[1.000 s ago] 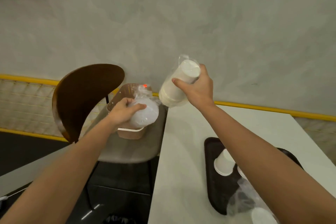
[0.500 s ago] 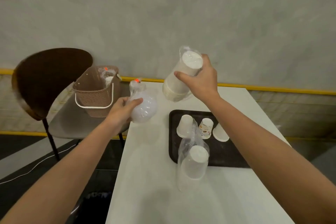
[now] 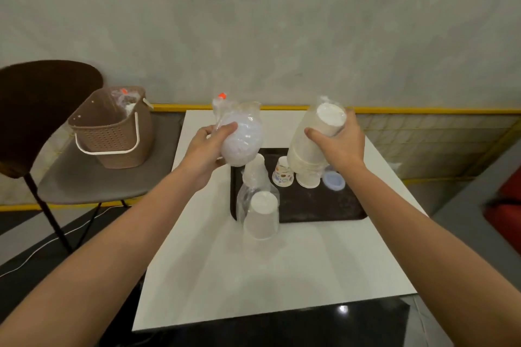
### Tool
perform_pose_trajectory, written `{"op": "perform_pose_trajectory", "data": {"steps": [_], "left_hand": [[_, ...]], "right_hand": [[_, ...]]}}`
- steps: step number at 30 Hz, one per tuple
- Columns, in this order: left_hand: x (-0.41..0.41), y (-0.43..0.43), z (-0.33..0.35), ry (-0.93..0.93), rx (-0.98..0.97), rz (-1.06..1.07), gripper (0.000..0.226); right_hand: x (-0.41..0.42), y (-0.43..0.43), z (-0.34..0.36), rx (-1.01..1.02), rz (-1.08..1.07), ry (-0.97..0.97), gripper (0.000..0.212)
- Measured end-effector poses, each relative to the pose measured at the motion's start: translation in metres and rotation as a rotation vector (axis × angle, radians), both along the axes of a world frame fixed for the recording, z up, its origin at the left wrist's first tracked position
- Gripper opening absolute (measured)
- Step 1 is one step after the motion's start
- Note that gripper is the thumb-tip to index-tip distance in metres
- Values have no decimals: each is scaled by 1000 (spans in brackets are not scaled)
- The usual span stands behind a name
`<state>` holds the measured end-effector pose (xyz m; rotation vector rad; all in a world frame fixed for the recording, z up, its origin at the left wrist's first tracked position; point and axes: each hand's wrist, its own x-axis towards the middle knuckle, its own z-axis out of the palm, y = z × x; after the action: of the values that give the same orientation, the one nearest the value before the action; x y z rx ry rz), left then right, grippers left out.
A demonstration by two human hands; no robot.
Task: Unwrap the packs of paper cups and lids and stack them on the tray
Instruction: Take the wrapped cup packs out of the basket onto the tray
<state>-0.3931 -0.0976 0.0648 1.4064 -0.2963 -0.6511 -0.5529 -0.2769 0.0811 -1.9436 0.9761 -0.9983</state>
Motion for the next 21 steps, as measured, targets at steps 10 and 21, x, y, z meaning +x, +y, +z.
{"op": "perform_pose_trajectory", "data": {"steps": [10, 21], "left_hand": [[-81, -71, 16, -33, 25, -27, 51], [-138, -112, -32, 79, 110, -88, 47]], "right_hand": [[-68, -37, -63, 62, 155, 212, 67], [-104, -57, -126, 177, 284, 422, 63]]}}
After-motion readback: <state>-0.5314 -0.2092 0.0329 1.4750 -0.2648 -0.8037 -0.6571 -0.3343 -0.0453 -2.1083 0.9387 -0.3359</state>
